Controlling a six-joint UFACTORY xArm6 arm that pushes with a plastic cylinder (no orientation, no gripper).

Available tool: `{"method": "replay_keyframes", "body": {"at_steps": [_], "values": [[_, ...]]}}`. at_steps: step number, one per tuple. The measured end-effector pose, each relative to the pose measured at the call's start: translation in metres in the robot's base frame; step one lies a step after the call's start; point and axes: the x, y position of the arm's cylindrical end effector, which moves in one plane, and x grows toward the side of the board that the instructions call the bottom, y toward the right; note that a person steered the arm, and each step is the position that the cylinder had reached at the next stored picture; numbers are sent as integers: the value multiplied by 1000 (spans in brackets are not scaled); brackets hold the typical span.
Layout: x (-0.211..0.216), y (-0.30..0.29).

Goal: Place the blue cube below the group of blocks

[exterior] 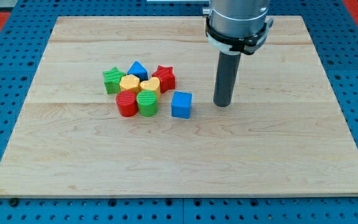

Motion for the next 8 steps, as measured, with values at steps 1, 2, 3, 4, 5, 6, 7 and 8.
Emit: {"method": "replay_keyframes", "body": {"at_steps": [1, 2, 3, 4, 5, 6, 7, 8], "values": [[-3, -31], [-18, -31], [-5, -37], [-2, -68], [0, -71], [20, -72], [28, -94], [34, -122]]}}
